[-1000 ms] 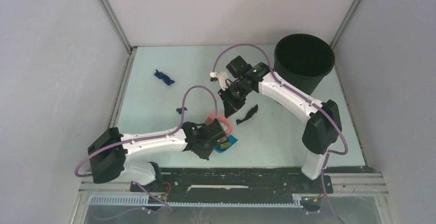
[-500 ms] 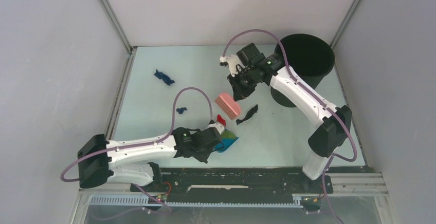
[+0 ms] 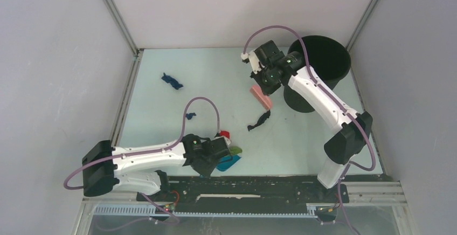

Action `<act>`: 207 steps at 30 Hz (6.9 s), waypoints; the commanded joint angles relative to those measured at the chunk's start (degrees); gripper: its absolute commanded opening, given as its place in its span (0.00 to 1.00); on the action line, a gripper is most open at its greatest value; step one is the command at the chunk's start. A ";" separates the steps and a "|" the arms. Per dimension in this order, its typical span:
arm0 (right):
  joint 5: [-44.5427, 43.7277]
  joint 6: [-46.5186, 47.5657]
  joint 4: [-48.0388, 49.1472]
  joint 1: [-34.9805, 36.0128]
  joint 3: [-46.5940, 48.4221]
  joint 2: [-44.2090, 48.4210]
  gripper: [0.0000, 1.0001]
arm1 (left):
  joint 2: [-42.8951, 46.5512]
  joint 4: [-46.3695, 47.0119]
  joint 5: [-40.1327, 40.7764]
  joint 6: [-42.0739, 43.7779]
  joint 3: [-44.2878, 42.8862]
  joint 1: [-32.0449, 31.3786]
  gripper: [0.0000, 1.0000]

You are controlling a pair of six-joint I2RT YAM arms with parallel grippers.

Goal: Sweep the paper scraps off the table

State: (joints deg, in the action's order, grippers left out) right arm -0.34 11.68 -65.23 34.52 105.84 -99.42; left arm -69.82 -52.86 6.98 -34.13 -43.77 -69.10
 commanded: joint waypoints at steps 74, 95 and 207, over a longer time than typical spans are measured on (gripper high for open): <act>11.66 -1.24 12.86 -10.53 -28.47 23.16 0.00 | -4.34 8.35 -1.12 -0.55 -3.51 -3.82 0.00; 21.40 -0.93 3.25 5.89 -19.62 4.50 0.00 | -15.78 10.50 1.99 1.60 -6.49 -4.27 0.00; 38.05 2.79 12.94 -36.73 -52.75 39.07 0.00 | -60.87 84.73 41.50 112.06 -73.26 12.59 0.00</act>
State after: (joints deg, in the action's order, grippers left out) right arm 35.99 13.41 -52.88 -2.66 51.59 -60.80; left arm -133.40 20.67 48.10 68.64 -119.50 -56.60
